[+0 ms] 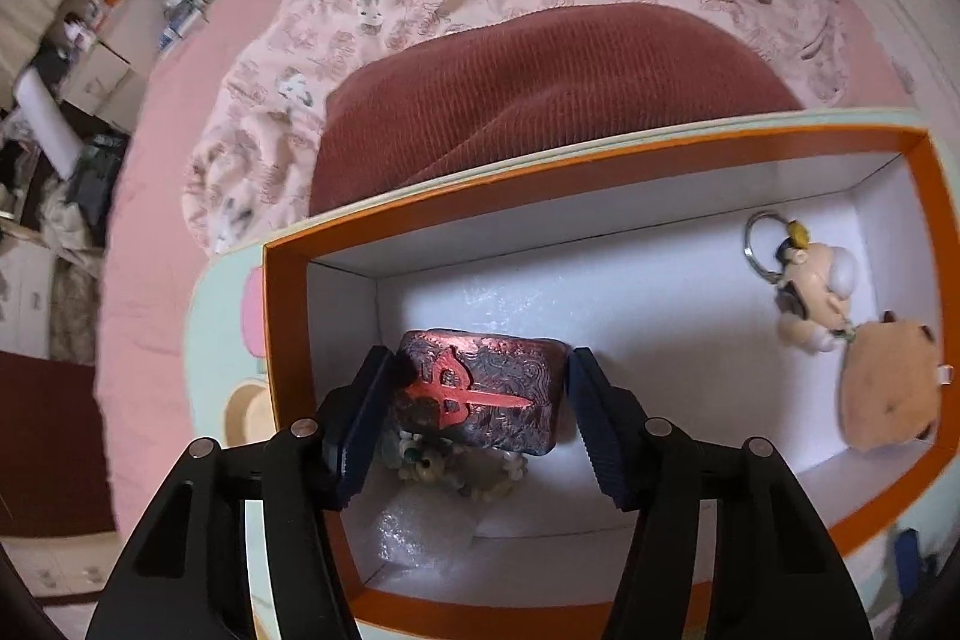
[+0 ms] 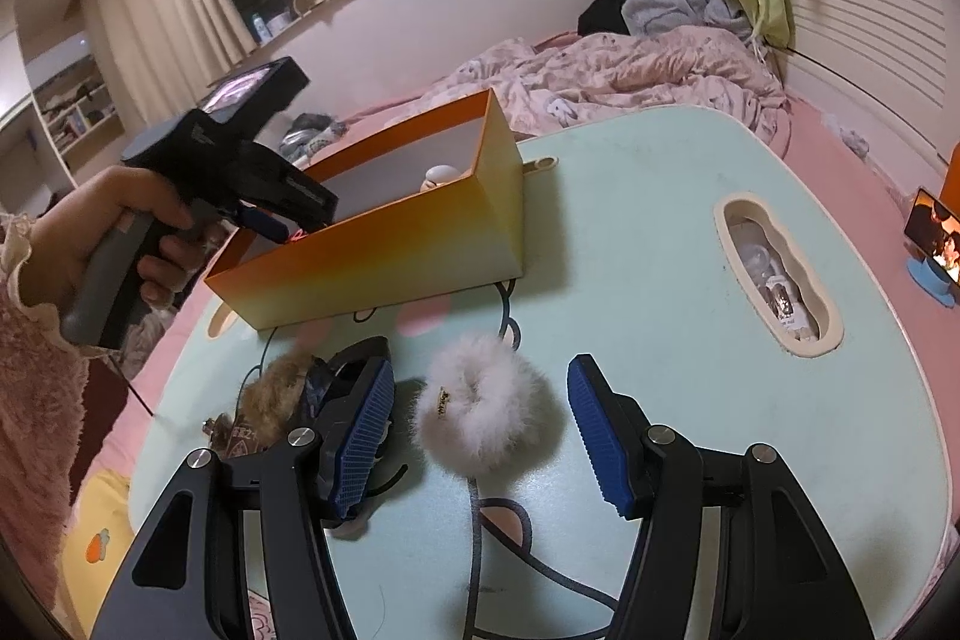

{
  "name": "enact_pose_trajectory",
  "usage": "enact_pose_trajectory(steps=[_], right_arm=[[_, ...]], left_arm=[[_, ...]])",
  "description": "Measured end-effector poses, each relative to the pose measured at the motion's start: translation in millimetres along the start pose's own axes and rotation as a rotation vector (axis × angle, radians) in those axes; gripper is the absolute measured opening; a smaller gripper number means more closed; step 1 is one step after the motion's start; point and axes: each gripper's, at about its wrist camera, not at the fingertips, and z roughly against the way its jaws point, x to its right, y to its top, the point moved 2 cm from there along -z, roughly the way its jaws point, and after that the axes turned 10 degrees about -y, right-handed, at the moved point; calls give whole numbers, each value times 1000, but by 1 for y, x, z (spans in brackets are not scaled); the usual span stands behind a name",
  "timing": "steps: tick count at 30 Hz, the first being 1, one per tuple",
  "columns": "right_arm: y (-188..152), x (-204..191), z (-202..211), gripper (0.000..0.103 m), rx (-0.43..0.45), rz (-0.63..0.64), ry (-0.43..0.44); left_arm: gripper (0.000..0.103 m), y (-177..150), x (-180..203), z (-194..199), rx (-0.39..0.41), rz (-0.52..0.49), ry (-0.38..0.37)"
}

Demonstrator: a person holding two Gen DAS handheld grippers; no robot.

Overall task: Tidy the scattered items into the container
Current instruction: 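Reach the left gripper into the box toward the red-black tin, then grasp the red-black tin with the left gripper and lift it out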

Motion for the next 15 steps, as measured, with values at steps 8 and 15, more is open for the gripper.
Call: enact_pose_trajectory(steps=[8,15], right_arm=[[0,0,-1,61,-4,-3,1],[0,1,-2,61,-12,-4,5]], left_arm=[[40,1,5,17,6,12,-140],[68,-2,1,17,37,28,-75]])
